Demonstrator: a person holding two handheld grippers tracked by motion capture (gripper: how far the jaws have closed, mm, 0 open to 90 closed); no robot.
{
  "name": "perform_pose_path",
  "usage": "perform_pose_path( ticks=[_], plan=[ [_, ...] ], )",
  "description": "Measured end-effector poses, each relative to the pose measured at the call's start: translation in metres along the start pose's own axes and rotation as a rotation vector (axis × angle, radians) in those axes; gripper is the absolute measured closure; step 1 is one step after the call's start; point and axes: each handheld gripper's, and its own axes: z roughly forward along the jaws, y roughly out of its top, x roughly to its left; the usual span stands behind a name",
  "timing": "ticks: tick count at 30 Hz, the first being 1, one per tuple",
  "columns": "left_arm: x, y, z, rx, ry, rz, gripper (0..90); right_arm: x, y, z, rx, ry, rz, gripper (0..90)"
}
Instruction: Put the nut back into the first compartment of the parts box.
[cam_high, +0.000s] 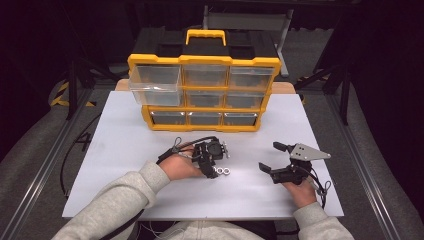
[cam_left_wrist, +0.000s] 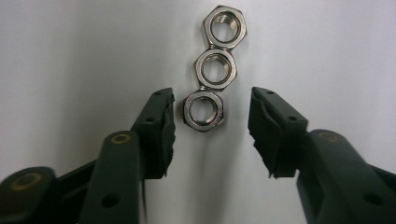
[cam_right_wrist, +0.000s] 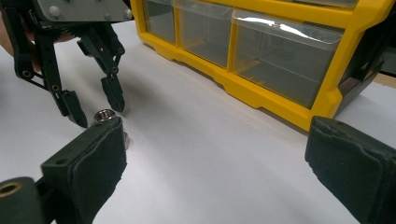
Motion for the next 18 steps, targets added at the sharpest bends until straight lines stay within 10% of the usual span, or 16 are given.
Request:
perform_pose_path(
  ticks=[5,18],
  plan=[
    [-0.0022,0.0000,0.0039,0.018,0.018,-0.007,68.0,0.0000,0.0000,-0.0004,-0.002,0.000,0.002,5.8],
    [-0.0042,0.0027,-0.0029,0.058,0.017,0.002,69.6,0.0001,0.0001,-0.0002,-0.001,0.006,-0.002,5.8]
  ],
)
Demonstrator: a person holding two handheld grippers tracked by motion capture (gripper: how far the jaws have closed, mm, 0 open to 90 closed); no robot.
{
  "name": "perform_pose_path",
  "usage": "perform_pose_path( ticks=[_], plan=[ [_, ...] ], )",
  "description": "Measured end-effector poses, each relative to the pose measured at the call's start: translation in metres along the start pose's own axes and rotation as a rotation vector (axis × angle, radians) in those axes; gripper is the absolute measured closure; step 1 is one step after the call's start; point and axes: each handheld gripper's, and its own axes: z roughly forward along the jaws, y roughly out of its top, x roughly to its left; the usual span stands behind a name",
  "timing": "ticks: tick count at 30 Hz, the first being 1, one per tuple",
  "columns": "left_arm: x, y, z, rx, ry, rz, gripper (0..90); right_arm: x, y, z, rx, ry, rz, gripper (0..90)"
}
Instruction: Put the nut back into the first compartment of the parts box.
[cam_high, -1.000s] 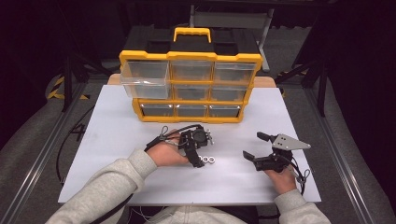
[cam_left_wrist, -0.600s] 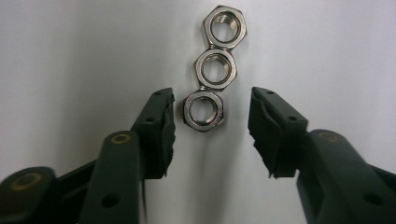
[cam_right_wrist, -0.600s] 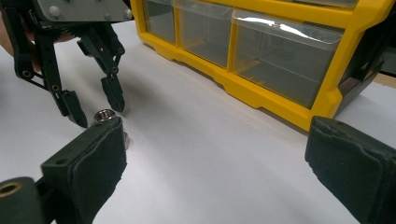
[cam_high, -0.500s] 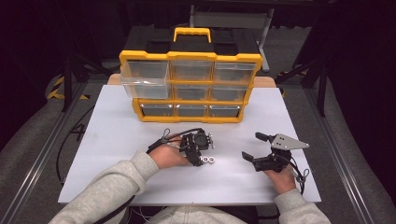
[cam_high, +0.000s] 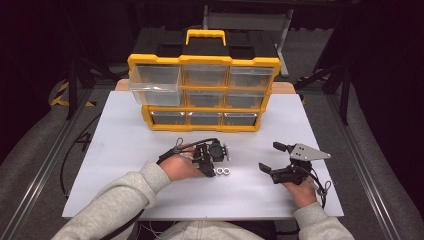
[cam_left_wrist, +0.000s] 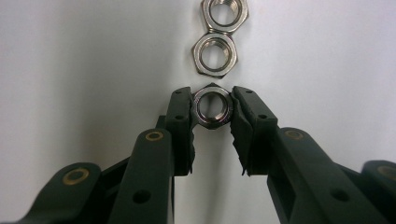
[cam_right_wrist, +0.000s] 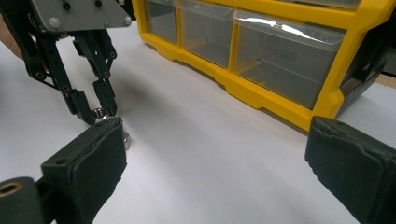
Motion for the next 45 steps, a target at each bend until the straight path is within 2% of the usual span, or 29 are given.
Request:
perform_pose_path(
  ticks=[7,10,14,15,18,20,22,27,30,37,42,45],
  plan=[
    [0.003,-0.002,-0.031,-0.017,0.001,-0.026,69.7,0.000,0.000,0.000,-0.002,0.003,0.001,5.8],
    [0.004,-0.002,-0.043,-0.021,-0.013,-0.039,69.7,0.000,0.000,0.001,-0.001,0.002,0.000,5.8],
    [0.002,-0.002,-0.061,-0.016,0.006,-0.040,69.7,0.000,0.000,0.001,-0.001,0.006,0.001,5.8],
    [0.002,-0.002,-0.061,-0.016,0.006,-0.040,69.7,0.000,0.000,0.001,-0.002,0.007,0.002,5.8],
    [0.001,-0.002,-0.081,-0.025,0.021,-0.039,69.7,0.000,0.000,0.001,0.000,0.006,0.004,5.8],
    [0.001,-0.002,-0.087,-0.022,0.021,-0.037,69.7,0.000,0.000,0.001,-0.001,0.007,0.004,5.8],
    [0.000,-0.002,-0.100,-0.030,0.037,-0.042,69.7,0.000,0.000,0.001,-0.001,0.009,0.004,5.8],
    [-0.001,-0.001,-0.120,-0.045,0.052,-0.044,69.7,0.000,0.000,0.002,-0.002,0.013,0.007,5.8],
    [-0.001,0.000,-0.133,-0.040,0.062,-0.033,69.7,0.000,0.000,0.002,-0.002,0.014,0.008,5.8],
    [0.000,-0.001,-0.159,-0.097,0.082,-0.035,69.7,0.000,0.000,0.002,-0.001,0.013,0.008,5.8],
    [0.004,-0.003,-0.184,-0.115,0.091,-0.055,69.7,-0.001,0.000,0.002,-0.002,0.012,0.008,5.8],
    [0.005,-0.004,-0.191,-0.123,0.100,-0.050,69.7,-0.001,0.000,0.002,-0.002,0.009,0.007,5.8]
  ],
)
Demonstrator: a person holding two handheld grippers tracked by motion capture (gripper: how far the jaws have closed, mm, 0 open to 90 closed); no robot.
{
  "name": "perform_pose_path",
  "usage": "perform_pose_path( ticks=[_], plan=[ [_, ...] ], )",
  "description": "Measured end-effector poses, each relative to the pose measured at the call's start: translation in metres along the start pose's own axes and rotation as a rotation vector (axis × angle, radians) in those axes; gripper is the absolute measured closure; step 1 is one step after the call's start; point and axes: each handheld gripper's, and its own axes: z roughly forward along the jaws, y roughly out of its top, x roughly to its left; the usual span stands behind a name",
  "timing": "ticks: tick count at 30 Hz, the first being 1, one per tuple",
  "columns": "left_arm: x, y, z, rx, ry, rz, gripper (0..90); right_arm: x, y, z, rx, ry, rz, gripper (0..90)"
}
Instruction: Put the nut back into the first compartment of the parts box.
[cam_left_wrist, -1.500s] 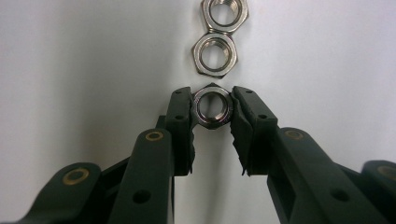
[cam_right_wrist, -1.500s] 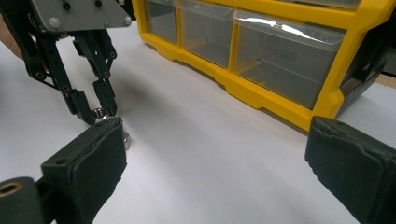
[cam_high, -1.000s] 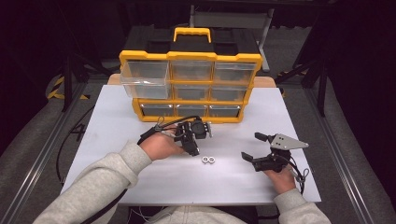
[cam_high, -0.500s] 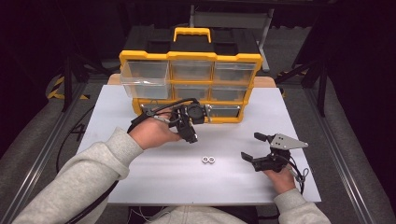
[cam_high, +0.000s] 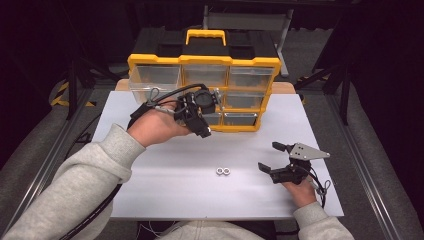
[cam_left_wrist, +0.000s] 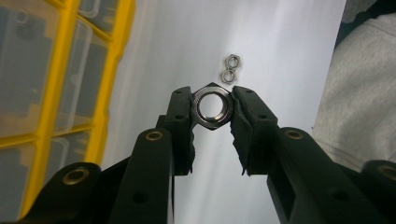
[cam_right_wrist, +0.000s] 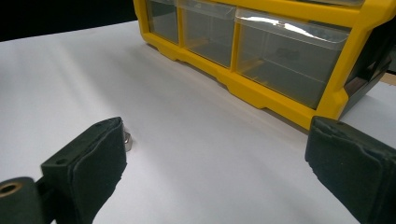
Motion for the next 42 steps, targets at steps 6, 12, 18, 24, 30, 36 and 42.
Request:
perform_pose_path(
  ticks=[6,12,18,24,30,36,42],
  plan=[
    [0.005,0.001,-0.022,-0.023,0.016,-0.010,69.7,0.001,0.000,0.000,0.002,0.000,0.000,5.7],
    [0.011,-0.001,-0.040,-0.040,0.038,-0.032,69.6,0.001,0.000,0.000,0.002,-0.001,0.000,5.6],
    [0.017,-0.004,-0.060,-0.050,0.076,-0.065,69.6,0.001,0.000,0.001,0.006,-0.003,-0.005,5.5],
    [0.027,-0.011,-0.080,-0.089,0.104,-0.121,69.7,0.001,0.000,0.001,0.006,0.003,-0.008,5.4],
    [0.035,-0.017,-0.096,-0.085,0.124,-0.160,69.7,0.002,0.000,0.000,0.008,0.002,-0.008,5.3],
    [0.041,-0.022,-0.104,-0.065,0.138,-0.194,69.6,0.002,0.001,-0.001,0.006,0.004,-0.015,5.3],
    [0.048,-0.028,-0.114,-0.057,0.171,-0.239,69.7,0.003,0.001,-0.002,0.003,0.005,-0.014,5.3]
  ],
)
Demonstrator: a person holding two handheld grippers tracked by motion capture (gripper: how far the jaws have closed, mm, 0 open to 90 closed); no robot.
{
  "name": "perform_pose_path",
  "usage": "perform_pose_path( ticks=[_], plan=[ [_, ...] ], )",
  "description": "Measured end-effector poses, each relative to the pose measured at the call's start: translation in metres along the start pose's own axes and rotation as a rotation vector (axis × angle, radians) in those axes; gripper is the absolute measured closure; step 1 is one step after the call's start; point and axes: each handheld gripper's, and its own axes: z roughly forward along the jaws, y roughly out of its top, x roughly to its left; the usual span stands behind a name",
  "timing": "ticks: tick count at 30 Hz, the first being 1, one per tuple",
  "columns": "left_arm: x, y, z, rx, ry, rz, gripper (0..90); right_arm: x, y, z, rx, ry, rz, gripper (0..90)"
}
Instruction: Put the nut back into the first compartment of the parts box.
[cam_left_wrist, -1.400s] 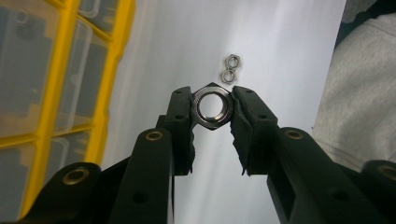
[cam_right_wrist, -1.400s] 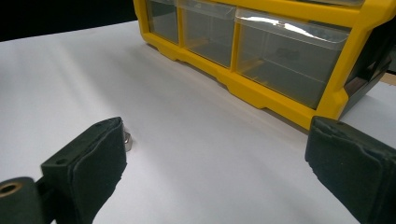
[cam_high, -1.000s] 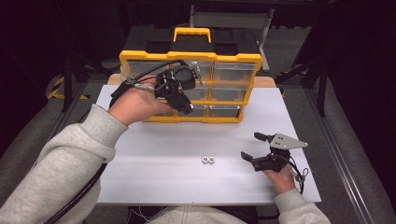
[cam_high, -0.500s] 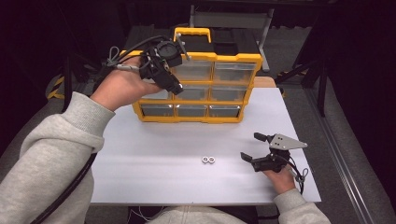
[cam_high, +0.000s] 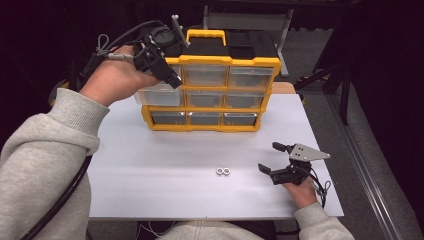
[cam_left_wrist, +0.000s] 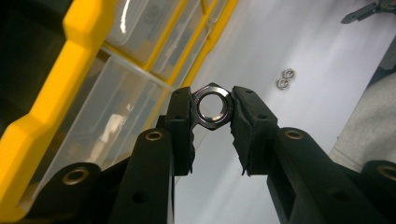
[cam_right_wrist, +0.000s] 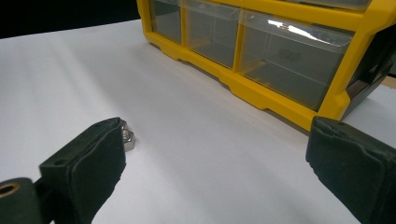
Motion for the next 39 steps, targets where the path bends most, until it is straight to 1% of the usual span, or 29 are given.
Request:
perform_pose_path(
  ticks=[1,4,8,9,11,13,14,15,16,17,19,21,23,24,26,29,30,31,33,37,39],
  plan=[
    [0.000,0.000,0.000,0.000,0.000,0.000,69.7,0.000,0.000,0.000,0.000,0.000,0.000,5.3],
    [0.004,-0.002,-0.001,0.006,0.018,-0.021,69.7,-0.001,0.000,0.000,0.000,0.000,0.001,5.2],
    [0.012,-0.005,0.001,0.028,0.027,-0.062,69.7,0.000,0.000,0.000,0.004,0.004,0.002,5.1],
    [0.013,-0.006,0.002,0.031,0.023,-0.076,69.6,0.000,0.000,0.001,0.005,0.007,0.002,5.1],
    [0.017,-0.008,0.002,0.035,0.027,-0.083,69.7,0.000,-0.001,0.001,0.008,0.006,0.001,5.1],
    [0.022,-0.010,0.004,0.025,0.015,-0.088,69.6,0.000,-0.001,0.001,0.007,0.006,0.003,5.0],
    [0.025,-0.011,0.005,0.021,0.011,-0.083,69.6,0.000,-0.001,0.001,0.006,0.006,0.003,5.0],
    [0.027,-0.012,0.006,0.022,0.012,-0.081,69.7,0.000,-0.001,0.001,0.005,0.005,0.003,5.0],
    [0.028,-0.013,0.008,0.020,0.019,-0.070,69.6,0.000,-0.001,0.001,0.005,0.006,0.003,5.0],
    [0.029,-0.014,0.010,0.019,0.039,-0.046,69.6,0.000,-0.001,0.001,0.006,0.007,0.002,5.0],
    [0.032,-0.015,0.012,0.015,0.060,-0.005,69.6,0.000,-0.001,0.002,0.012,0.010,0.002,5.0],
    [0.035,-0.016,0.015,0.005,0.055,0.012,69.5,0.000,-0.002,0.003,0.017,0.011,0.001,5.0],
    [0.037,-0.017,0.019,0.009,0.061,0.025,69.5,0.000,-0.001,0.002,0.016,0.013,0.003,5.0],
    [0.037,-0.017,0.019,0.009,0.061,0.025,69.5,0.000,-0.002,0.002,0.015,0.010,0.001,5.0],
    [0.038,-0.017,0.025,0.021,0.065,0.041,69.5,0.000,-0.002,0.002,0.014,0.011,0.005,5.0],
    [0.042,-0.018,0.031,0.024,0.046,0.035,69.5,0.000,-0.003,0.000,0.016,0.010,0.008,5.0],
    [0.043,-0.019,0.034,0.026,0.033,0.031,69.5,0.000,-0.003,0.000,0.014,0.008,0.005,5.0],
    [0.043,-0.019,0.034,0.026,0.033,0.031,69.5,0.000,-0.003,0.000,0.014,0.008,0.005,5.0],
    [0.045,-0.019,0.039,0.023,0.016,0.034,69.5,0.001,-0.003,-0.001,0.015,0.008,0.006,5.0],
    [0.047,-0.019,0.045,0.039,-0.003,0.038,69.4,0.000,-0.005,-0.003,0.017,0.009,0.013,4.9],
    [0.049,-0.019,0.046,0.040,-0.016,0.033,69.4,0.000,-0.006,-0.004,0.017,0.011,0.014,4.9]
  ],
)
